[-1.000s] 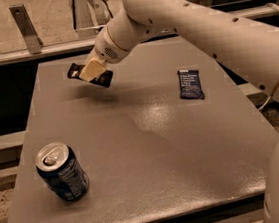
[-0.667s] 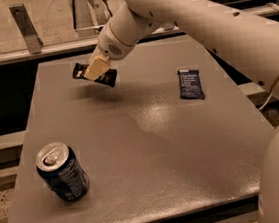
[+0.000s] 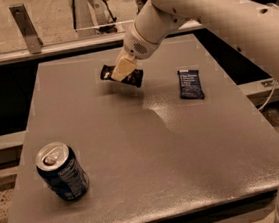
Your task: Move rxbar chocolate near rxbar blueberry
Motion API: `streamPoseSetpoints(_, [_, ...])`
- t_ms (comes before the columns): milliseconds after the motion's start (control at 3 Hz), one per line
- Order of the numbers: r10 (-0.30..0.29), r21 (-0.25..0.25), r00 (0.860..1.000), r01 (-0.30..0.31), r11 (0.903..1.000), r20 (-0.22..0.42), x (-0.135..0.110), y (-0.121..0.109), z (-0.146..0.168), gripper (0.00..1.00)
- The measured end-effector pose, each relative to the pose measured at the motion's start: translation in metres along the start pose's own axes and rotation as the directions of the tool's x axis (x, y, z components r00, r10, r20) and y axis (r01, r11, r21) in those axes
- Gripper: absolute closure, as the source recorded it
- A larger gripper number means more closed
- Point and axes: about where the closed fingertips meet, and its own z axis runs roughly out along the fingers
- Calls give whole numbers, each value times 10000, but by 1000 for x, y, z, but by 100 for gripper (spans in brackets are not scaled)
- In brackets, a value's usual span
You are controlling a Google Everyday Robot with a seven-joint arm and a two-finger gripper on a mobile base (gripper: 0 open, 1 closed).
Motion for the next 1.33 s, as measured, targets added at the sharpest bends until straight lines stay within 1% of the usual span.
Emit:
streamPoseSetpoints(333, [347, 220, 9973, -333, 9992, -642, 33, -7, -13, 100])
streamPoseSetpoints(667, [646, 313, 9931, -618, 9976, -979, 60, -8, -24, 100])
streamPoseSetpoints(1000, [651, 251, 9916, -626, 9977, -1120, 73, -8, -27, 85])
streamPoseSetpoints(1333, [520, 158, 9916, -505, 9986, -1181, 81, -10, -28, 64])
